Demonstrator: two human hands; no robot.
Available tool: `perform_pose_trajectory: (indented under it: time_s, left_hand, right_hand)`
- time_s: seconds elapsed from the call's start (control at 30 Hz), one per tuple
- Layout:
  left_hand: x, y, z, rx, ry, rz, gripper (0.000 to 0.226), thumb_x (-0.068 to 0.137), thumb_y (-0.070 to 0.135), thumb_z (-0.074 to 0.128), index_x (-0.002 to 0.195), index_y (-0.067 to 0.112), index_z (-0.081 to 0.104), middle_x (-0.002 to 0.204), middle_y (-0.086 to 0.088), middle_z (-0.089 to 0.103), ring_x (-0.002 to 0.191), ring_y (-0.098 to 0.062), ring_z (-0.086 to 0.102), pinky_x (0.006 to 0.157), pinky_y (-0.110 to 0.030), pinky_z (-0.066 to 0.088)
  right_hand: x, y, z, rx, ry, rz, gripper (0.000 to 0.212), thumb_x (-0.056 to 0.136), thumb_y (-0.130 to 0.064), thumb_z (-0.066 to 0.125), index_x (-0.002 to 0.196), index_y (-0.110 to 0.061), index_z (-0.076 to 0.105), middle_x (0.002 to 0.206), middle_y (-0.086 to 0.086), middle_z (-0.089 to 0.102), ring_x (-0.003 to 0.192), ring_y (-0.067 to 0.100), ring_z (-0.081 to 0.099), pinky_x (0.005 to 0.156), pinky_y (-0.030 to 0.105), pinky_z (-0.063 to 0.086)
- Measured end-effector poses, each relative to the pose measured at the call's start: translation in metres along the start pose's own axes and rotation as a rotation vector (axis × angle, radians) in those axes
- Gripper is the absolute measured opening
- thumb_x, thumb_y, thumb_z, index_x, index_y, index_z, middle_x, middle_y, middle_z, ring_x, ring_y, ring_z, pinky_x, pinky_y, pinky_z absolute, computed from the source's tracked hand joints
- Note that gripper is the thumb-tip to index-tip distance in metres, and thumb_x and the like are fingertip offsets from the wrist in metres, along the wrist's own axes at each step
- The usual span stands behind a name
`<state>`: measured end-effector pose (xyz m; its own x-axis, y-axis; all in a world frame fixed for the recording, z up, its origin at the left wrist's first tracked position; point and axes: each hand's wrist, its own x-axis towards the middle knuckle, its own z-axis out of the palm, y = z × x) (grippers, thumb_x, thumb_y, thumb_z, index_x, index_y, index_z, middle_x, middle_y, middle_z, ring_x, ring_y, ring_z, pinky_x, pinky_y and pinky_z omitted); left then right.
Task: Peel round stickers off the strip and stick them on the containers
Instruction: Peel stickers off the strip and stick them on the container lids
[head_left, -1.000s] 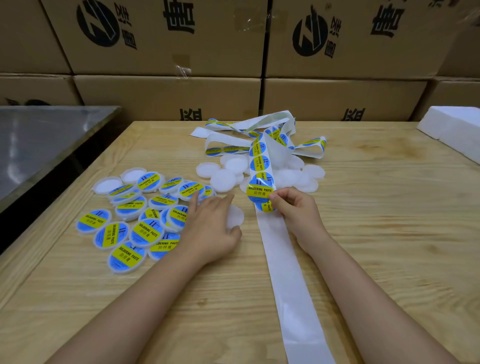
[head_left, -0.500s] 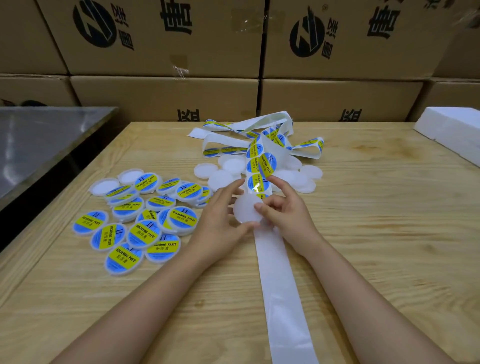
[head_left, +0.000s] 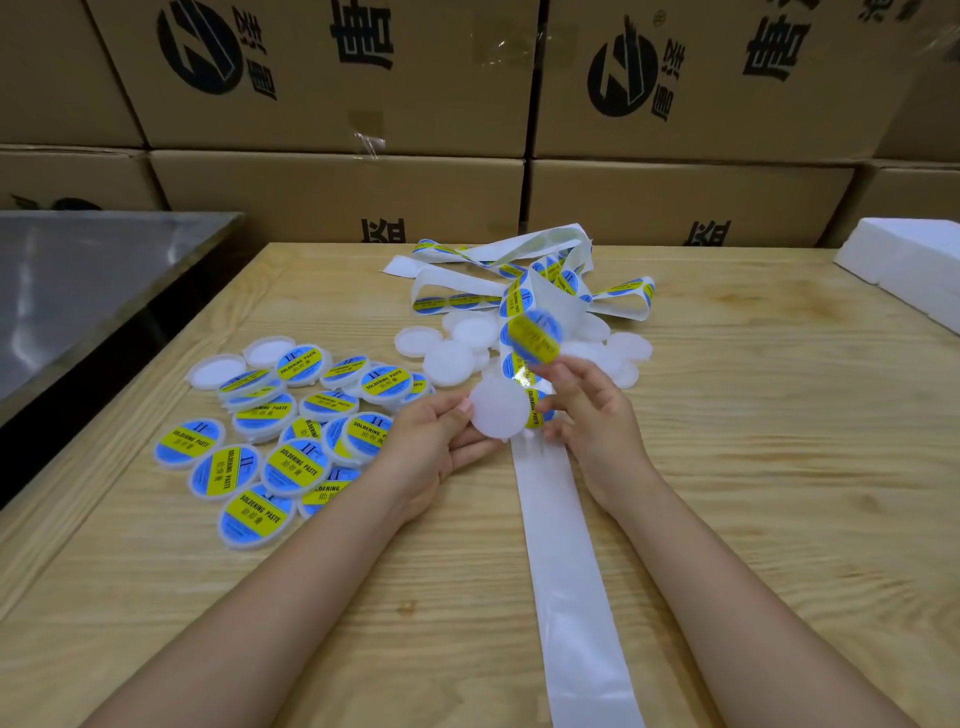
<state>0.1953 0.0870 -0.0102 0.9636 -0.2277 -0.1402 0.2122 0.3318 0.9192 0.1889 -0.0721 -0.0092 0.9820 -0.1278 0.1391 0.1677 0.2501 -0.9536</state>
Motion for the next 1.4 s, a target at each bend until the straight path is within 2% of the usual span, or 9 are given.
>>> perform_pose_trajectory:
  time_s: [0.03, 0.13, 0.3, 0.43, 0.6, 0.8, 0.97, 1.27, 1.4]
  left_hand:
    - [0.0, 0.0, 0.0, -0.007, -0.005, 0.003, 0.024, 0.099, 0.004, 0.037, 0.105, 0.006, 0.06, 0.093, -0.009, 0.07, 0.079, -0.016, 0.071, 0.074, -0.028, 0.058]
    - [0.0, 0.0, 0.001, -0.012, -0.022, 0.012, 0.025, 0.099, 0.004, 0.037, 0.104, 0.006, 0.061, 0.094, -0.008, 0.071, 0.082, -0.015, 0.071, 0.073, -0.026, 0.058]
    - [-0.001, 0.001, 0.0, -0.022, -0.049, 0.029, 0.025, 0.098, 0.005, 0.037, 0.101, 0.006, 0.062, 0.087, -0.005, 0.074, 0.082, -0.015, 0.071, 0.072, -0.025, 0.058]
    - [-0.001, 0.0, 0.001, -0.012, -0.049, 0.043, 0.024, 0.098, 0.004, 0.038, 0.101, 0.006, 0.062, 0.088, -0.007, 0.074, 0.083, -0.017, 0.071, 0.075, -0.027, 0.058]
    - [-0.003, -0.001, 0.002, 0.023, -0.021, 0.054, 0.022, 0.097, 0.004, 0.04, 0.101, 0.005, 0.062, 0.091, -0.01, 0.072, 0.081, -0.017, 0.071, 0.077, -0.028, 0.057]
    - [-0.004, -0.002, 0.005, 0.091, 0.048, 0.09, 0.021, 0.097, 0.002, 0.042, 0.108, 0.001, 0.059, 0.095, -0.015, 0.069, 0.075, -0.015, 0.071, 0.07, -0.026, 0.058]
    - [-0.005, 0.0, 0.005, 0.116, 0.071, 0.105, 0.016, 0.095, 0.002, 0.046, 0.098, 0.005, 0.062, 0.082, -0.006, 0.072, 0.07, -0.014, 0.071, 0.062, -0.023, 0.057]
    - [-0.005, -0.003, 0.008, 0.169, 0.126, 0.15, 0.012, 0.094, 0.002, 0.05, 0.093, 0.007, 0.06, 0.073, 0.002, 0.073, 0.069, -0.014, 0.071, 0.057, -0.021, 0.056]
    - [-0.007, -0.003, 0.011, 0.17, 0.144, 0.167, 0.019, 0.094, -0.001, 0.048, 0.087, 0.01, 0.061, 0.071, 0.002, 0.073, 0.066, -0.012, 0.071, 0.055, -0.019, 0.054]
  right_hand:
    - [0.0, 0.001, 0.0, 0.008, -0.005, 0.018, 0.004, 0.088, -0.017, 0.06, 0.087, -0.018, 0.065, 0.076, -0.001, 0.066, 0.062, 0.01, 0.054, 0.05, 0.019, 0.043]
    - [0.0, 0.006, 0.0, -0.061, -0.028, 0.046, 0.012, 0.085, -0.011, 0.063, 0.073, -0.01, 0.065, 0.064, -0.003, 0.063, 0.06, 0.01, 0.052, 0.052, 0.02, 0.043]
    - [0.0, 0.009, -0.001, -0.144, -0.053, 0.054, 0.014, 0.085, -0.009, 0.064, 0.072, -0.005, 0.065, 0.069, 0.012, 0.06, 0.055, 0.013, 0.05, 0.055, 0.022, 0.042]
    - [0.0, 0.011, -0.002, -0.19, -0.061, 0.058, 0.012, 0.085, -0.007, 0.064, 0.076, 0.001, 0.064, 0.079, 0.021, 0.06, 0.062, 0.021, 0.049, 0.056, 0.024, 0.043]
    - [0.001, 0.011, -0.003, -0.224, -0.053, 0.056, 0.013, 0.085, -0.005, 0.065, 0.072, -0.004, 0.065, 0.074, 0.017, 0.061, 0.054, 0.014, 0.05, 0.053, 0.02, 0.043]
    - [0.001, 0.011, -0.003, -0.262, -0.059, 0.049, 0.012, 0.084, -0.006, 0.066, 0.072, -0.003, 0.066, 0.067, 0.013, 0.06, 0.048, 0.01, 0.05, 0.052, 0.018, 0.044]
    - [0.002, 0.013, -0.003, -0.284, -0.05, 0.051, 0.018, 0.084, -0.008, 0.068, 0.066, -0.008, 0.065, 0.06, 0.004, 0.06, 0.048, 0.009, 0.05, 0.053, 0.018, 0.044]
    - [-0.003, 0.015, 0.002, -0.482, 0.027, -0.025, 0.02, 0.081, -0.018, 0.071, 0.065, -0.01, 0.062, 0.058, 0.0, 0.058, 0.056, 0.012, 0.05, 0.062, 0.032, 0.043]
    - [-0.009, 0.014, 0.009, -0.684, 0.105, -0.152, 0.018, 0.08, -0.02, 0.07, 0.066, -0.016, 0.059, 0.058, -0.004, 0.058, 0.053, 0.003, 0.047, 0.056, 0.017, 0.039]
